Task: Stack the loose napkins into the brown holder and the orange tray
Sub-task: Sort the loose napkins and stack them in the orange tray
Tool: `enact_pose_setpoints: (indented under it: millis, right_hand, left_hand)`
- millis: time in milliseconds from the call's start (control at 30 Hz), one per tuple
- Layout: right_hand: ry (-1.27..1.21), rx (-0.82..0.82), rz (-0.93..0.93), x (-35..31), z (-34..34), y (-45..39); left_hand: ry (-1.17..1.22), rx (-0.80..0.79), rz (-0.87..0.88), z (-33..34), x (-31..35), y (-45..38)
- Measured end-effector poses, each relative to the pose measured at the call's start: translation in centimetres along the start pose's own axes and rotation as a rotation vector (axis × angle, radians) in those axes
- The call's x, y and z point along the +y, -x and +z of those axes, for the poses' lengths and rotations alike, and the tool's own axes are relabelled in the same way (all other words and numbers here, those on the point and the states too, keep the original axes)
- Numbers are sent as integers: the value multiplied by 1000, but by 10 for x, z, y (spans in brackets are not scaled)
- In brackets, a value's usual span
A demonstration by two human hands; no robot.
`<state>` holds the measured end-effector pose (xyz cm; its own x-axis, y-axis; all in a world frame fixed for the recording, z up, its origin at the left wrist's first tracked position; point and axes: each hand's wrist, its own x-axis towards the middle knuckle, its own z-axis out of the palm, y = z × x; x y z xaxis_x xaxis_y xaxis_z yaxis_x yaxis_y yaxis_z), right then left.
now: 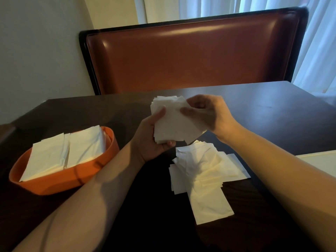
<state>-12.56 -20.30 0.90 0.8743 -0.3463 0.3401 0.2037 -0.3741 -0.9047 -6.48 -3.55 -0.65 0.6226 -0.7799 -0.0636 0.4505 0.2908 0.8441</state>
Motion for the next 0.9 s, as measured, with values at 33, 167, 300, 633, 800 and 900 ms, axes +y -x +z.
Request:
enact_pose_setpoints:
  millis: [33, 167, 300, 633, 800, 900]
  right_hand:
    - [10, 12, -3, 0, 0, 0]
    - [-38, 8, 32, -4, -1, 0]
    - [-482, -114, 143, -10, -3, 3]
    - [-377, 79, 105, 1, 22, 5]
    - [-359, 140, 142, -2, 24, 9]
    - [-380, 160, 186, -1, 24, 9]
  left_hand:
    - [-16, 25, 8, 1, 0, 0]
    - [-53, 143, 42, -1, 1, -1]
    - [-147, 176, 44, 0, 3, 2]
    - [-157, 148, 86, 1, 0, -1]
    - [-121, 110, 93, 0, -2, -5]
    - [-120, 101, 75, 1, -2, -4]
